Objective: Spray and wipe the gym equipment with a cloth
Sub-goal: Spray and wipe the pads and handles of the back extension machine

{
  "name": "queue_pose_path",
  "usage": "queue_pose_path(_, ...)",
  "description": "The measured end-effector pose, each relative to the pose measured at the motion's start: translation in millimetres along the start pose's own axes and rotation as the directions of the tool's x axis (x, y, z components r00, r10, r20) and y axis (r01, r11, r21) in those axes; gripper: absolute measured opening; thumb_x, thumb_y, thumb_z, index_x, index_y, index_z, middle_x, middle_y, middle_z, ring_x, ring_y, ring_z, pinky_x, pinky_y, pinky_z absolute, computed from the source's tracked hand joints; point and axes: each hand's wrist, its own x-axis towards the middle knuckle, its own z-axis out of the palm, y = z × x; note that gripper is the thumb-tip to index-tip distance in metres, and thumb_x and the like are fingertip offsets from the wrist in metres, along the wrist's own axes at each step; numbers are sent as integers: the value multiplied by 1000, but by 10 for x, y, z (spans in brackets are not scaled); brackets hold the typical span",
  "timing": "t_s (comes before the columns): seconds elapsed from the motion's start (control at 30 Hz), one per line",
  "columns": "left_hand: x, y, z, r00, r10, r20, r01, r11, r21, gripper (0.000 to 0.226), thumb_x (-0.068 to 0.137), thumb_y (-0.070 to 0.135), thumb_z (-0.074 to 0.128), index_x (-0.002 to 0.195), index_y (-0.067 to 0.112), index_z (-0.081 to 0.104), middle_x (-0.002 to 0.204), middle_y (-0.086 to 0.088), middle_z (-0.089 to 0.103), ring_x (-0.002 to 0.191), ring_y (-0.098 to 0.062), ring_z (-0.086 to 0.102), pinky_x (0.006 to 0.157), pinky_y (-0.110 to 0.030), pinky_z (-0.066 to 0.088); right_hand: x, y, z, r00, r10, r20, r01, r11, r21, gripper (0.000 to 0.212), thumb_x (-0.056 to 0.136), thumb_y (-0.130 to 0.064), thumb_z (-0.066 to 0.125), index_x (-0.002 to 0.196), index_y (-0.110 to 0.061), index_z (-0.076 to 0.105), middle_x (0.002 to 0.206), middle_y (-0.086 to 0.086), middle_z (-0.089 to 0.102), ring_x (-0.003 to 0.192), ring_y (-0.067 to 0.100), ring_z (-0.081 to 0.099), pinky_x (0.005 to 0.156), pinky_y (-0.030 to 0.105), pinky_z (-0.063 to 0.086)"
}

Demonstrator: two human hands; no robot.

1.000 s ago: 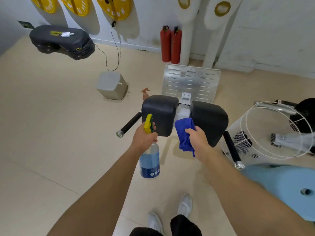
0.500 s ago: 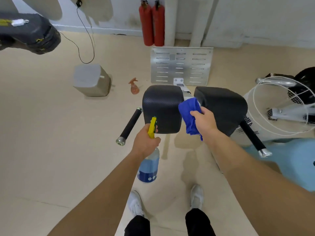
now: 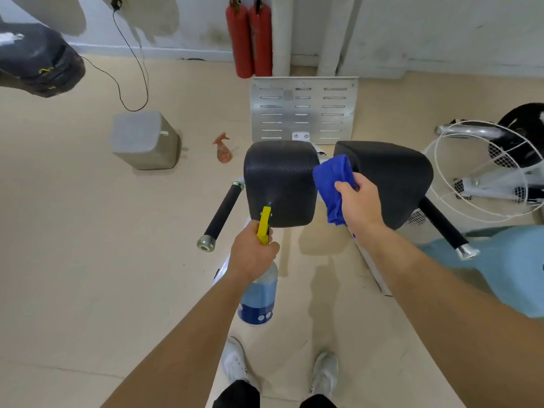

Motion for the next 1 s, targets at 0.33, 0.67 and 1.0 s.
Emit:
queue_pose_path(0.33,380,-391,224,998,56,-35,-59,993,-102,38,82,5,72,110,25,55,89,7,61,82,-14,59,65,-22,42,654,344,654,731,-661,167,643,586,-494,42,102,-27,49,144,-22,48,139,0,56,126,19,51,109,42,43)
queue_pose_path(0.67,849,-727,266,963,268,-16,-267,950,-162,40,73,2,74,102,27,64,88,12,67,87,-18,64,70,-27,49,1019,1401,1046,363,-870,333,633,-32,-774,52,106,-38,36,156,-26,28,164,8,21,152,34,15,122,54,14)
queue_pose_path(1.0,812,-931,289,917,392,-71,-395,869,-299,45,64,8,66,108,8,65,96,-14,69,84,-32,71,63,-19,55,940,2007,1327,-17,-925,379,671,-292,-681,34,89,-20,64,123,-23,66,133,9,61,113,35,53,87,45,46)
